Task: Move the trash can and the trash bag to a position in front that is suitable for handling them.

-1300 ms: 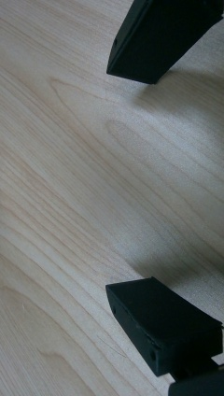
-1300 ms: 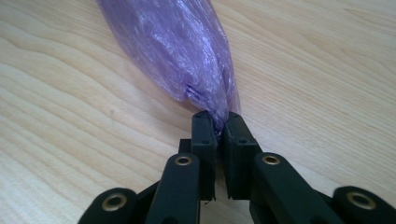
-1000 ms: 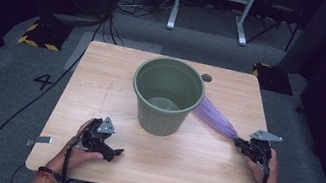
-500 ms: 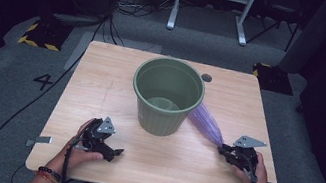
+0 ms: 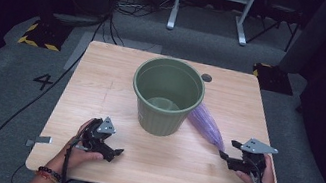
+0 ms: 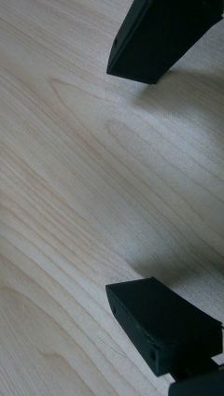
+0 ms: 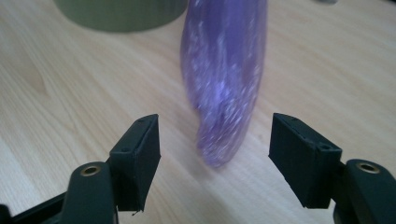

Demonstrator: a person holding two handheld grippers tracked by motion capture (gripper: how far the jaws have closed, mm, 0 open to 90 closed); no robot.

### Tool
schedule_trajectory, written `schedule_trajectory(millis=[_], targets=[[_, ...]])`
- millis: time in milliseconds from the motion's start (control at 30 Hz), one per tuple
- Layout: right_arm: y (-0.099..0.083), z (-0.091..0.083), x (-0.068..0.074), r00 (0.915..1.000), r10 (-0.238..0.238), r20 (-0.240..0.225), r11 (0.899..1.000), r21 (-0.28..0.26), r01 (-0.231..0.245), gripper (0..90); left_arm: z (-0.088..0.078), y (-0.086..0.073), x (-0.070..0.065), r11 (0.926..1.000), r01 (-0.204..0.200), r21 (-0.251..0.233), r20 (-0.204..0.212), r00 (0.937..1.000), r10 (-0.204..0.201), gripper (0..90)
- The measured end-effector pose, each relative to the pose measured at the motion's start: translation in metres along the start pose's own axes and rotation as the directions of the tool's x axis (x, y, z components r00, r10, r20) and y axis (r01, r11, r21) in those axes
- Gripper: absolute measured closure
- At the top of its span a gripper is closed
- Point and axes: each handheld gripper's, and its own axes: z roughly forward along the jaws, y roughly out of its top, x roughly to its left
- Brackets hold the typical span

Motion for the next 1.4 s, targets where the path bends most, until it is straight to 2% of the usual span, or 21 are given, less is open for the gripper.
schedule_trajectory(millis=[67,167,200,233,300,333,400,467,533,667,700,733,767,800,833,867,1067,1200,1233,1333,1400], targets=[[0.002,-0.007,-0.007,0.9997,0.020,0.016,0.999,-0.049,-0.019,36.5,0.000,0.000,0.000,1.0000,0.000,0.000,0.001,1.0000,0.000,0.0],[0.002,-0.008,-0.013,0.9991,0.033,0.026,0.998,-0.055,-0.031,39.0,0.000,0.000,0.000,1.0000,0.000,0.000,0.001,1.0000,0.000,0.0],[0.002,-0.008,-0.019,0.9984,0.032,0.047,0.998,-0.052,-0.030,47.0,0.000,0.000,0.000,1.0000,0.000,0.000,0.001,1.0000,0.000,0.0],[0.001,-0.008,-0.022,0.9980,0.032,0.055,0.998,-0.052,-0.029,51.0,0.000,0.000,0.000,1.0000,0.000,0.000,0.001,1.0000,0.000,0.0],[0.000,-0.009,-0.030,0.9967,0.054,0.060,0.997,-0.066,-0.050,58.1,0.000,0.000,0.000,1.0000,0.000,0.000,0.001,1.0000,0.000,0.0],[0.000,-0.009,-0.030,0.9967,0.054,0.060,0.997,-0.066,-0.050,58.1,0.000,0.000,0.000,1.0000,0.000,0.000,0.001,1.0000,0.000,0.0],[0.000,-0.008,-0.040,0.9938,0.079,0.078,0.994,-0.078,-0.073,63.9,0.000,0.001,0.000,1.0000,0.003,0.001,0.000,1.0000,-0.003,0.0],[0.000,-0.006,-0.042,0.9933,0.086,0.077,0.994,-0.080,-0.080,64.3,0.001,0.001,0.000,1.0000,0.003,0.000,0.000,1.0000,-0.003,0.0],[0.001,0.001,-0.047,0.9937,0.098,0.055,0.992,-0.080,-0.093,67.0,0.001,0.001,0.000,1.0000,0.003,0.000,0.000,1.0000,-0.003,0.0],[0.001,0.011,-0.046,0.9957,0.085,0.037,0.995,-0.051,-0.083,71.8,0.001,0.001,0.000,1.0000,0.003,0.000,0.000,1.0000,-0.003,0.1],[0.001,0.018,-0.045,0.9969,0.077,0.012,0.996,-0.036,-0.077,72.8,0.001,0.001,0.000,1.0000,0.002,0.000,0.000,1.0000,-0.002,0.0],[0.001,0.018,-0.045,0.9969,0.077,0.012,0.996,-0.036,-0.077,72.8,0.001,0.001,0.000,1.0000,0.002,0.000,0.000,1.0000,-0.002,0.0],[0.001,0.022,-0.044,0.9971,0.077,-0.003,0.997,-0.028,-0.077,72.4,0.001,0.001,0.000,1.0000,0.002,0.000,0.000,1.0000,-0.002,0.0],[0.002,0.026,-0.041,0.9964,0.075,-0.041,0.997,-0.017,-0.075,67.6,0.001,0.001,0.000,1.0000,0.002,0.000,0.000,1.0000,-0.002,0.0],[0.002,0.026,-0.041,0.9964,0.075,-0.041,0.997,-0.017,-0.075,67.6,0.001,0.001,0.000,1.0000,0.002,0.000,0.000,1.0000,-0.002,0.0],[0.004,0.028,-0.037,0.9960,0.057,-0.068,0.998,-0.007,-0.058,64.3,0.001,0.001,0.000,1.0000,0.002,0.000,0.000,1.0000,-0.002,0.0],[0.007,0.035,-0.026,0.9931,0.032,-0.113,0.999,0.013,-0.030,64.2,0.001,0.001,0.000,1.0000,0.002,0.000,0.000,1.0000,-0.002,0.0],[0.006,0.041,-0.021,0.9924,0.003,-0.123,0.999,0.050,0.003,68.0,0.001,0.001,0.000,1.0000,0.002,0.000,0.000,1.0000,-0.002,0.0],[0.006,0.044,-0.017,0.9910,-0.009,-0.134,0.998,0.065,0.018,71.5,0.001,0.001,0.000,1.0000,0.002,0.000,0.000,1.0000,-0.002,0.0],[0.006,0.047,-0.013,0.9893,-0.024,-0.144,0.997,0.072,0.034,75.0,0.001,0.001,0.000,1.0000,0.002,0.000,0.000,1.0000,-0.002,0.0],[0.006,0.050,-0.007,0.9838,-0.052,-0.172,0.994,0.085,0.068,78.2,0.001,0.001,0.000,1.0000,0.002,0.000,0.000,1.0000,-0.002,0.0]])
